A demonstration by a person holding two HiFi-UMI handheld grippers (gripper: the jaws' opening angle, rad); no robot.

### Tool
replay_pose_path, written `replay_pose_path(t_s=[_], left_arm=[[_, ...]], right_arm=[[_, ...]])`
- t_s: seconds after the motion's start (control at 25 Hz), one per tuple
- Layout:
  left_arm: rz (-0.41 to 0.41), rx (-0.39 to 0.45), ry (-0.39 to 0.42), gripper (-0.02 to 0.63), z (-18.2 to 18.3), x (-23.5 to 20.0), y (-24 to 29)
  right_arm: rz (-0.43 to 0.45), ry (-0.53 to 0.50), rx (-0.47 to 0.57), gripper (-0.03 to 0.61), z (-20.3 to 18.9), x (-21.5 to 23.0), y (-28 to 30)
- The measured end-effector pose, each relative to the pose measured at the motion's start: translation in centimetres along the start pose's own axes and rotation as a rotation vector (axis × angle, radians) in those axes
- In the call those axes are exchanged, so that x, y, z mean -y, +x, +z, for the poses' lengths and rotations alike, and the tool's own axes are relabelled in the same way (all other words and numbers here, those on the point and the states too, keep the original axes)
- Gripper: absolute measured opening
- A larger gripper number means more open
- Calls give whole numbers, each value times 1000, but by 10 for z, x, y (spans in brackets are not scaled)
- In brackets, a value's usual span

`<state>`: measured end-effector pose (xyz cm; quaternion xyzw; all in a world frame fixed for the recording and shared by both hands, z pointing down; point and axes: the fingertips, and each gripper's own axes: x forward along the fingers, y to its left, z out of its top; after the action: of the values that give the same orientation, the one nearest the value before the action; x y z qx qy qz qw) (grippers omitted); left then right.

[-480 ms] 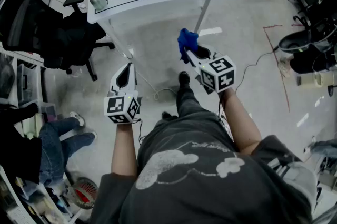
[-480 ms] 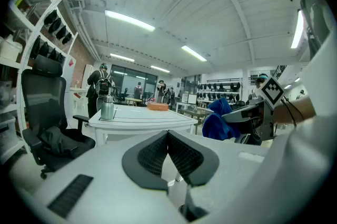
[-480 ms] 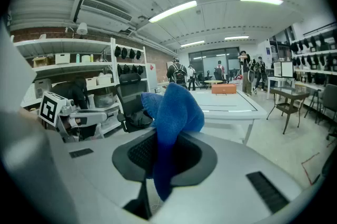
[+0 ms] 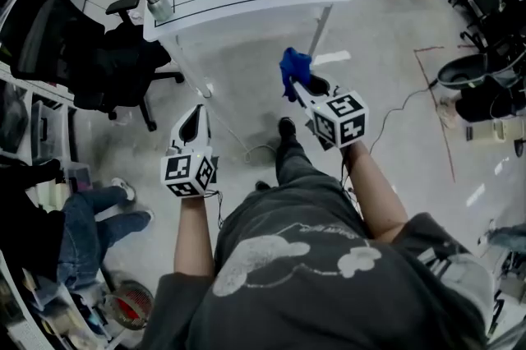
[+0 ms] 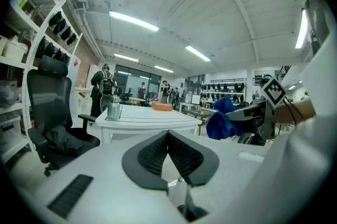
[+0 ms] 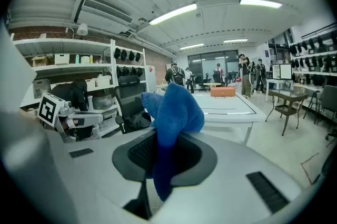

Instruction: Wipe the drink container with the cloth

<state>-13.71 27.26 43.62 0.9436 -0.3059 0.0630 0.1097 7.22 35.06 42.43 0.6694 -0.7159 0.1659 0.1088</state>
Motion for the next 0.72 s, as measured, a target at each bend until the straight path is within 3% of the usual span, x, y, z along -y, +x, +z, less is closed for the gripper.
replay_pose_path(t_s=[0.44,0.72], left_arm=[[55,-26,-21,3,-2,-30,35],[122,-66,-34,3,12,-68,115]], right_arm=[[39,62,-6,60,10,34,54],[92,154,-22,61,39,99,136]])
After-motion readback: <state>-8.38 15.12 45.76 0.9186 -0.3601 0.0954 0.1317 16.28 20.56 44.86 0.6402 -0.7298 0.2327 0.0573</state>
